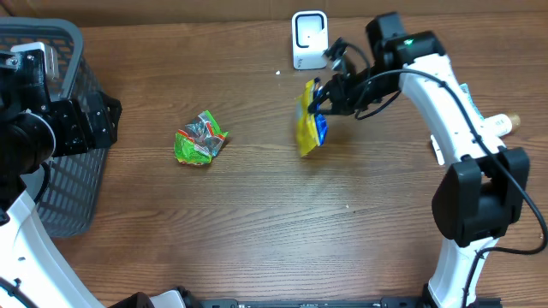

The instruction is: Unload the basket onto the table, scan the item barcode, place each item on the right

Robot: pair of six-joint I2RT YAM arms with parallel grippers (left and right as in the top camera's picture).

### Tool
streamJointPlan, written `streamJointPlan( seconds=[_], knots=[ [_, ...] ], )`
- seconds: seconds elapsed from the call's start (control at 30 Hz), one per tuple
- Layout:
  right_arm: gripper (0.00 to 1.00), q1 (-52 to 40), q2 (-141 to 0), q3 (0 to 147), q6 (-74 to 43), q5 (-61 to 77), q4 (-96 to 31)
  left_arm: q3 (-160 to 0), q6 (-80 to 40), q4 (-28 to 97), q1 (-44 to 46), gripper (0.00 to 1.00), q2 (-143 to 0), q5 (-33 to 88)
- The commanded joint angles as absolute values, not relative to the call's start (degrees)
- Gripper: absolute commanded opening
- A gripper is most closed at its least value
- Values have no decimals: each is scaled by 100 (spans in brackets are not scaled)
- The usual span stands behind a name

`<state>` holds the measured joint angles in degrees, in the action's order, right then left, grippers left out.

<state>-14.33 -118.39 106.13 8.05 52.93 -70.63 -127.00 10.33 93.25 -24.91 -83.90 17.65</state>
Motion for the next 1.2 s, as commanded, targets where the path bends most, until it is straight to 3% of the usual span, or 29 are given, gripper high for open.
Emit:
streamJointPlan(
  seconds=[0.0,0.2,0.23,0.3,0.43,0.63,0.9,1.17],
  knots=[
    [4,-1170,-11998,10114,744,6088,-6759,-12685,1116,9317,-2539,99,-8399,1844],
    [4,-644,-11998,9113,725,5301,-6237,-12685,1114,9317,-2539,100,-8399,1844],
    [14,-582,-11998,9019,725,4886,-6246,-12685,1116,9317,-2539,100,-8399,1844],
    [55,-486,-11998,8978,709,3820,-6353,-12685,1114,9317,-2536,100,-8399,1844],
    [78,-432,-11987,9301,403,2775,-6521,-12685,1114,9317,-2536,100,-8399,1844],
    [100,-694,-11985,10287,403,1732,-7225,-12685,1114,9317,-2539,100,-8399,1844],
    [100,-1214,-11994,10497,45,471,-7247,-12685,1114,9317,-2536,100,-8399,1844],
    [100,-1496,-11994,10068,1083,475,-7032,-12685,1116,9317,-2536,100,-8399,1844]
  ],
)
